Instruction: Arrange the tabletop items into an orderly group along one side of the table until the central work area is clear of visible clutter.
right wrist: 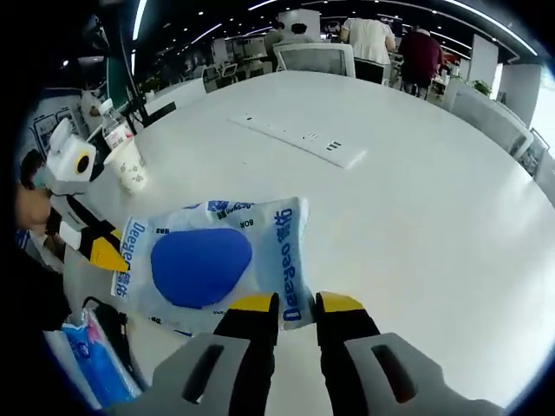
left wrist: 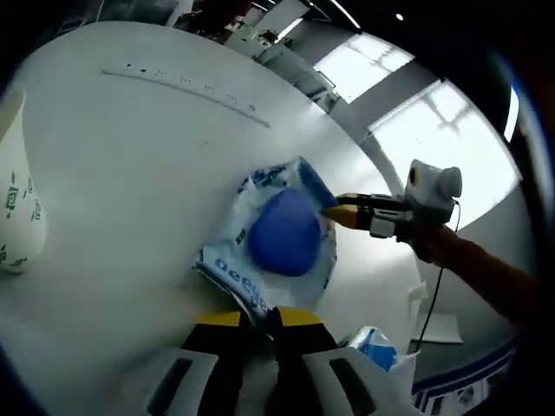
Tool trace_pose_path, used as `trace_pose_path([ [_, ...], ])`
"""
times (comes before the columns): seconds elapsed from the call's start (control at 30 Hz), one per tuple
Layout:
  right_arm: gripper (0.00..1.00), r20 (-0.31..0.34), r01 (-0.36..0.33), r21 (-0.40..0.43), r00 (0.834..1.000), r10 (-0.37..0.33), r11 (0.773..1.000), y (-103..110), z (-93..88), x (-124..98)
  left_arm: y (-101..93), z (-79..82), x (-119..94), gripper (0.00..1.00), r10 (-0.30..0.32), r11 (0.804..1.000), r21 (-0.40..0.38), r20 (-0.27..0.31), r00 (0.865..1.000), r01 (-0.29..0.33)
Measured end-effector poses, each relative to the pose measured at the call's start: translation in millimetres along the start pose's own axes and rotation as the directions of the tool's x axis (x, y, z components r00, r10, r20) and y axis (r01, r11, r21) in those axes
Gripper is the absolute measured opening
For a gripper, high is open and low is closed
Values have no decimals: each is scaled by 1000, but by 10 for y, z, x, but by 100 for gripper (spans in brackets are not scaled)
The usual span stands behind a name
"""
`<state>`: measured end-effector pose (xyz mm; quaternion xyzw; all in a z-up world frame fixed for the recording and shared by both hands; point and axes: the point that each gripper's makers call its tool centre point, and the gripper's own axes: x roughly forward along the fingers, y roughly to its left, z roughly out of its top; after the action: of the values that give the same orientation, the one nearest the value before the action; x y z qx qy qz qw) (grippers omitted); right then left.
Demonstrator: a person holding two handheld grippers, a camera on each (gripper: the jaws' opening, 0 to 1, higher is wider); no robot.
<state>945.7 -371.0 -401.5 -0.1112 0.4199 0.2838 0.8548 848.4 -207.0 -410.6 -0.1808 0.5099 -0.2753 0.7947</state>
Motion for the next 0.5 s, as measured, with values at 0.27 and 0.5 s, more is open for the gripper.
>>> trace_pose_path([
  [0.27, 0, -15, -6, -32, 1000, 5, 999, 64, -92, -62, -20, 88, -53, 1, 21, 998, 59, 8, 1000, -22],
  [0.5, 0, 11, 6, -33, 1000, -6, 999, 136, -93, -187, -16, 161, -172, 0, 21, 996, 84, 13, 1000, -22],
])
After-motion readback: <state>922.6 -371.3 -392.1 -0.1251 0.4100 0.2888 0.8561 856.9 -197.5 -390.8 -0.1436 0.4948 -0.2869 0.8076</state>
